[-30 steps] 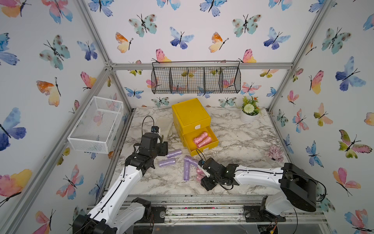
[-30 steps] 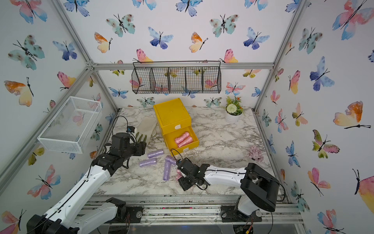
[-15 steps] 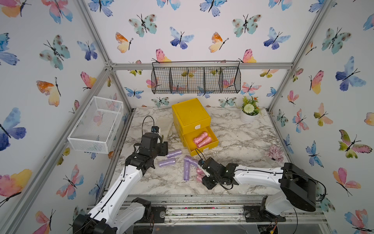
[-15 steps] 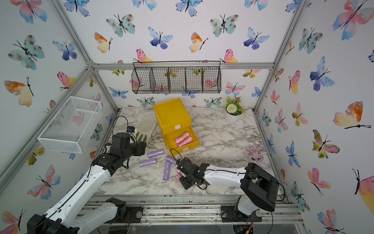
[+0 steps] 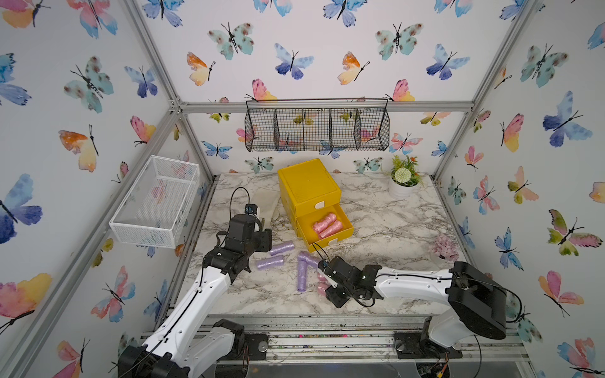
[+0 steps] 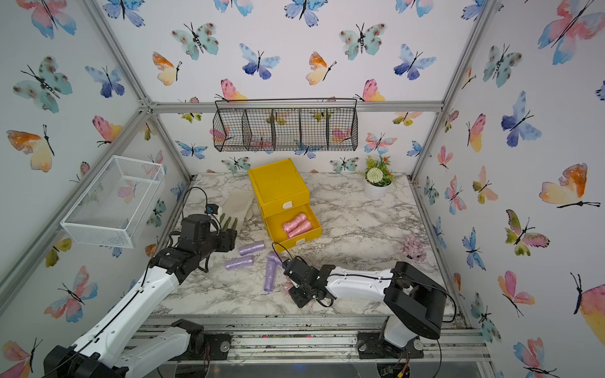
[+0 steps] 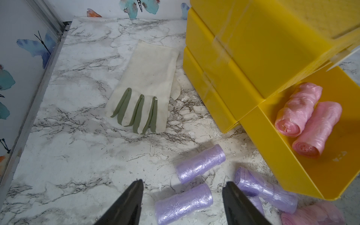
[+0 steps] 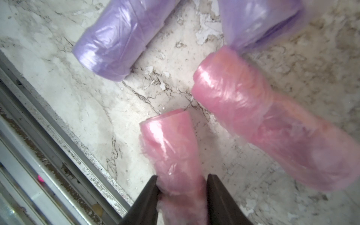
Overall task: Sort the rolls of trash bags by color and place them into the drawer
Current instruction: Pick up the roll of trash bags from the center of the board, then place the roll of trash bags in the drawer.
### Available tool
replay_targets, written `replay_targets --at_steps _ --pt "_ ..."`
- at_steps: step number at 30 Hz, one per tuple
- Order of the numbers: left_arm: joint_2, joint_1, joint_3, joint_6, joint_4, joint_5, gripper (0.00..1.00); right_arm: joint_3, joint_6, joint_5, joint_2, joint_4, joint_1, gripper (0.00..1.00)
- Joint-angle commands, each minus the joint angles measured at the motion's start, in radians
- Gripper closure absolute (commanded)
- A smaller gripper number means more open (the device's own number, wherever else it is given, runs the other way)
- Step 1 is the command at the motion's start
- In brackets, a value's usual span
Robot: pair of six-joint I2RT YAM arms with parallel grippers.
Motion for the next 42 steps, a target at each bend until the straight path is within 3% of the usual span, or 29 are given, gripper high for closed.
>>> replay_targets --at_steps 1,13,21,27,35,42 --pt "0.003 0.007 -0.002 0.0 0.0 0.024 0.31 0.021 -0.011 0.008 0.021 -0.027 0.007 0.6" --pt "0.0 0.007 -0.002 0.0 -0.001 0.021 0.31 0.053 0.004 0.011 -0.057 -0.066 0.011 0.72" --pt "-0.001 0.008 0.0 -0.001 0.0 0.026 0.31 0.128 0.057 0.013 -0.352 -0.169 0.01 0.76" --pt "-0.005 0.009 0.0 -0.001 0.003 0.028 0.3 0.221 0.117 0.093 -0.508 -0.174 0.01 0.79" --pt "-0.015 0.012 -0.002 -0.001 0.003 0.033 0.3 0.347 0.219 0.226 -0.41 -0.095 -0.007 0.84" --pt "-0.024 0.012 0.0 -0.004 0.006 0.036 0.3 0.258 0.518 0.148 -0.39 0.071 -0.214 0.87"
